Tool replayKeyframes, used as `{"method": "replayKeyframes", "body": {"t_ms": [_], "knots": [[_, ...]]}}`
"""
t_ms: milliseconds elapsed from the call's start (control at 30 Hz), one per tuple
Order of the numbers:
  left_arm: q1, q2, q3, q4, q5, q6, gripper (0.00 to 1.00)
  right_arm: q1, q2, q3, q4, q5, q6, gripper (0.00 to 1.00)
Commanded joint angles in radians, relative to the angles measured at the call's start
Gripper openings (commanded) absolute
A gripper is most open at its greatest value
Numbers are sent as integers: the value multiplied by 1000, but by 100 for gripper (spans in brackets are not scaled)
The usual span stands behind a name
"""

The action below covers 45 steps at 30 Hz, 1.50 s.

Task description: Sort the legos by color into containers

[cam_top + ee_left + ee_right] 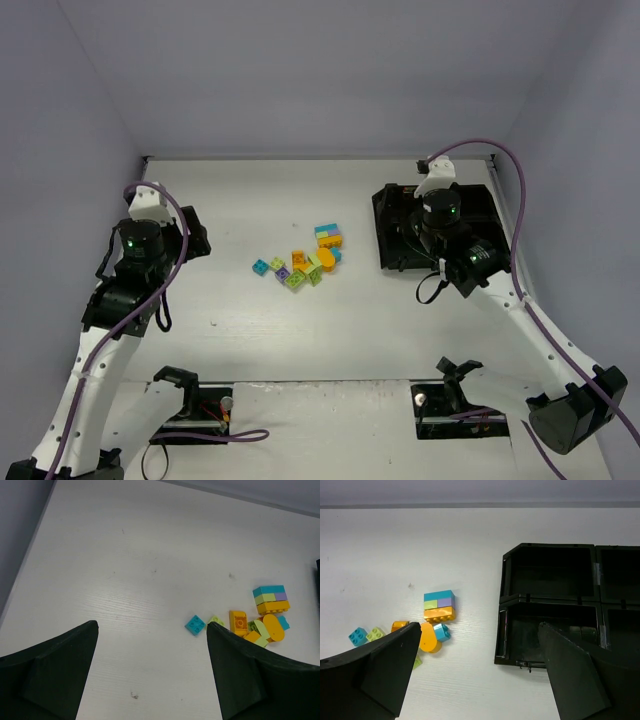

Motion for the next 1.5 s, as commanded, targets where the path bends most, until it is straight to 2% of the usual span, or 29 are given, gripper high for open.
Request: {"method": "replayKeyframes", "body": {"t_ms": [0, 167, 267, 333, 467, 500, 533, 633, 733, 1033, 1267, 1467], "knots": [[-3, 11, 61, 54, 11, -16, 82, 1, -11, 10, 78, -46, -14, 100], [-3, 11, 59, 23, 11, -27, 82, 3, 64, 42, 77, -234, -62, 100], [-3, 10, 61, 3, 17, -39, 82, 58, 162, 89, 68, -232, -71, 100], [-3, 7, 58, -9, 20, -48, 82, 139, 237, 114, 68, -206, -89, 100], [-3, 5, 61, -54, 18, -65, 82, 254, 401, 164, 77, -102, -79, 100], [-3, 5, 64, -61, 20, -68, 82, 254, 429, 177, 78, -103, -76, 97], [-3, 5, 62, -70, 20, -73, 82, 276, 461, 206, 77, -95, -71, 80], [-3, 1, 56, -94, 25, -90, 82, 319, 584, 266, 77, -47, -36, 60], [-3, -3, 53, -115, 32, -110, 82, 336, 720, 344, 77, 7, 44, 58], [-3, -9, 43, -166, 57, -134, 82, 383, 935, 456, 63, 115, 217, 56], [-3, -13, 33, -184, 58, -130, 82, 383, 1019, 493, 42, 141, 254, 50], [-3, -13, 30, -184, 51, -121, 82, 383, 1043, 497, 22, 138, 276, 39]]}}
